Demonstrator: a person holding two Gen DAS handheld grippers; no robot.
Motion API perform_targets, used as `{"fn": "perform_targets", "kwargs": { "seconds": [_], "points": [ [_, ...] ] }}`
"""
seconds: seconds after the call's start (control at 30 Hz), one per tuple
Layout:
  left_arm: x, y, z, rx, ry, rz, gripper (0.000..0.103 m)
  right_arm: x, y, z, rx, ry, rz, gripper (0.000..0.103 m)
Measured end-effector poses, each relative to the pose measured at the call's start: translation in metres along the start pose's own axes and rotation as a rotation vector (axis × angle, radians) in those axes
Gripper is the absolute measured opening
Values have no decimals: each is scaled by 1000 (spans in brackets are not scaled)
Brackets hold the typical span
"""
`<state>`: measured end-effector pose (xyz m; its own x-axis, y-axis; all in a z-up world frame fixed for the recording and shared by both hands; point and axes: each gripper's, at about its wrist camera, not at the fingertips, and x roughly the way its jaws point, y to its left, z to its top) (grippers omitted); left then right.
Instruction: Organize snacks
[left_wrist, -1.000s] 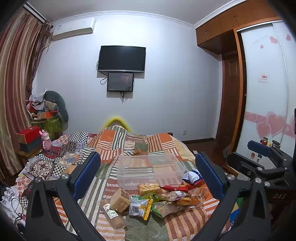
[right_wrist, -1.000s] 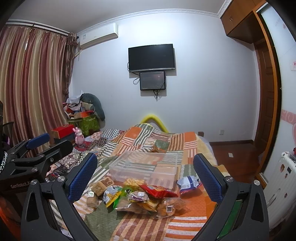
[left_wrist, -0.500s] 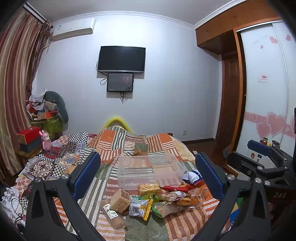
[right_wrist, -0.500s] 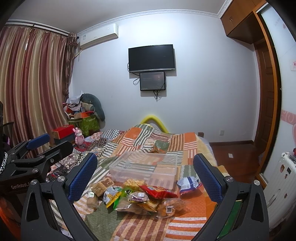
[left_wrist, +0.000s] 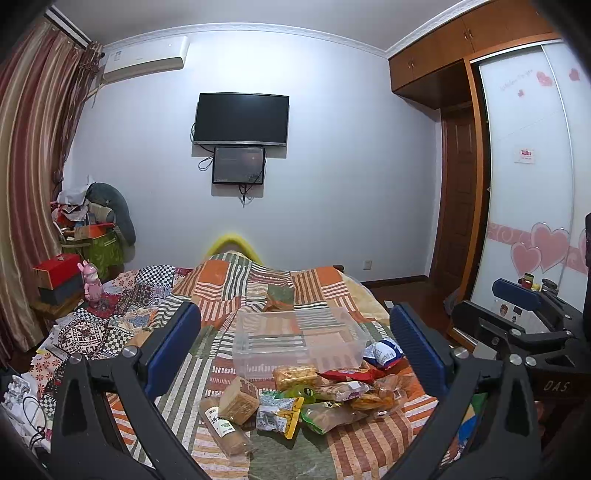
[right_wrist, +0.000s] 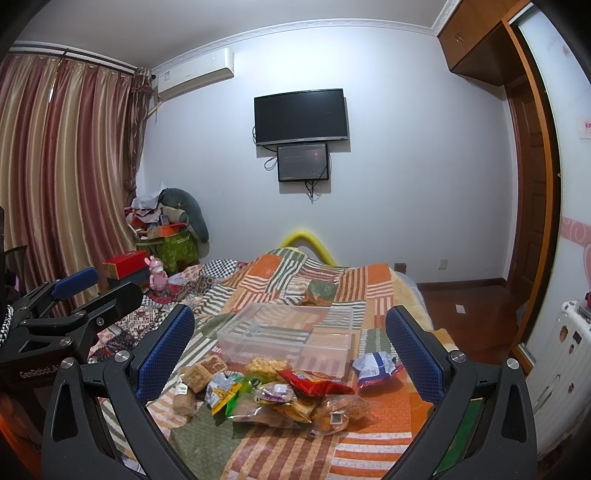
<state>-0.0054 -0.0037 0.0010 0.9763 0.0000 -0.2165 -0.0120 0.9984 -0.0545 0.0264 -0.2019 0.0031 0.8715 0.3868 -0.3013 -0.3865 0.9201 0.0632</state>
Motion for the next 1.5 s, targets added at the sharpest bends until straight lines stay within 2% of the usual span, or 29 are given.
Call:
{"fn": "perform_targets", "kwargs": {
  "seconds": [0.8, 0.9, 0.97, 1.13, 1.33, 1.5],
  "points": [
    [-1, -1, -4, 15, -2, -10, 103, 2, -6, -4, 13, 2, -8, 103],
    [0, 0, -7, 20, 6, -7, 99, 4, -5, -6, 12, 3, -13, 103],
    [3, 2, -9, 24, 18, -6, 92, 6, -5, -8, 10, 8, -10, 103],
    [17, 14, -15, 21, 86, -21, 84, 14, -9, -14, 7, 41, -4, 94],
    [43, 45, -29, 60, 196, 51, 83, 32, -24, -32, 4, 133, -26, 83],
    [69, 76, -50, 67, 307, 81, 83, 48, -37, -51, 9, 222, -50, 79]
  ]
}}
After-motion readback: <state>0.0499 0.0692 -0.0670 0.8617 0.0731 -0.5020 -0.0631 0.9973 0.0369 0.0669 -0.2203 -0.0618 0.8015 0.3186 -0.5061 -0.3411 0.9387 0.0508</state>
